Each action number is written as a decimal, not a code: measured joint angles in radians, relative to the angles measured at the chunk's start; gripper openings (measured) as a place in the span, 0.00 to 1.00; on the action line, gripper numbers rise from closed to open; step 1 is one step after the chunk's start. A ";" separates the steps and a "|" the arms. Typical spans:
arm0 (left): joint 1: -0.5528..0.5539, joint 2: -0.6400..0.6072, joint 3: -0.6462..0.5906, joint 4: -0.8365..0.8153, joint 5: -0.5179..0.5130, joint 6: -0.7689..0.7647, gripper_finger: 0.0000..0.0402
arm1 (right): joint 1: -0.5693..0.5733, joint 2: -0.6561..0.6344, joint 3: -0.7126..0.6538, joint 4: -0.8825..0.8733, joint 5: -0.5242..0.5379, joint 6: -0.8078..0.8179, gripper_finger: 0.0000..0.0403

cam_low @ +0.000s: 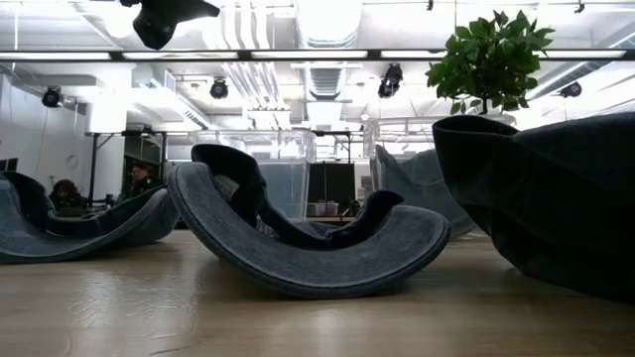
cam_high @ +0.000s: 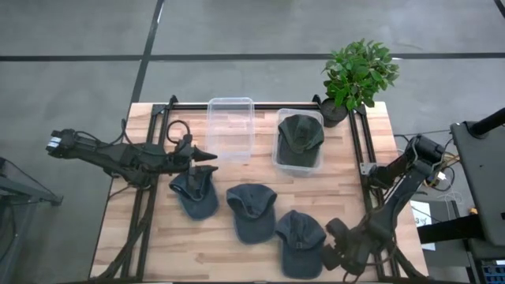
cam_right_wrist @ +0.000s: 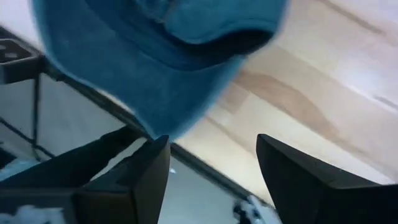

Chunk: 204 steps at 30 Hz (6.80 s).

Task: Pick & Place hat
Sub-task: Put the bottom gray cap into the left transparent bin

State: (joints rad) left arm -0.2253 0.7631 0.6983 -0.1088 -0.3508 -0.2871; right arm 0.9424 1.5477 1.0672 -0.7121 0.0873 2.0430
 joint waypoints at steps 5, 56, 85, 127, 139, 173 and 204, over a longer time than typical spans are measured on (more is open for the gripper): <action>0.000 0.000 0.000 -0.005 0.003 0.000 0.46 | -0.001 0.036 -0.003 0.046 0.070 0.028 0.58; 0.000 0.000 0.000 -0.014 0.020 0.000 0.46 | 0.051 -0.071 -0.205 0.306 0.516 0.072 0.03; 0.000 0.040 0.000 -0.016 0.020 -0.001 0.46 | 0.108 -0.304 -0.204 0.683 1.237 -1.393 0.03; 0.000 0.162 0.095 0.225 0.102 -0.223 0.46 | -0.458 -0.248 -0.130 0.842 0.984 -0.924 0.03; -0.010 0.264 0.167 0.222 0.024 -0.035 0.46 | -0.481 -0.070 0.302 0.131 1.068 -0.872 0.03; -0.010 0.360 0.173 0.273 -0.178 -0.131 0.01 | -0.480 0.115 0.595 -0.064 1.026 -1.051 0.03; 0.007 0.323 0.173 0.120 -0.417 -0.319 0.01 | -0.401 -0.057 0.575 -0.420 0.899 -1.227 0.38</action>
State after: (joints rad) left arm -0.2188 1.0863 0.8711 0.0108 -0.7677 -0.6056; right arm 0.5413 1.4911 1.6422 -1.1322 0.9860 0.8158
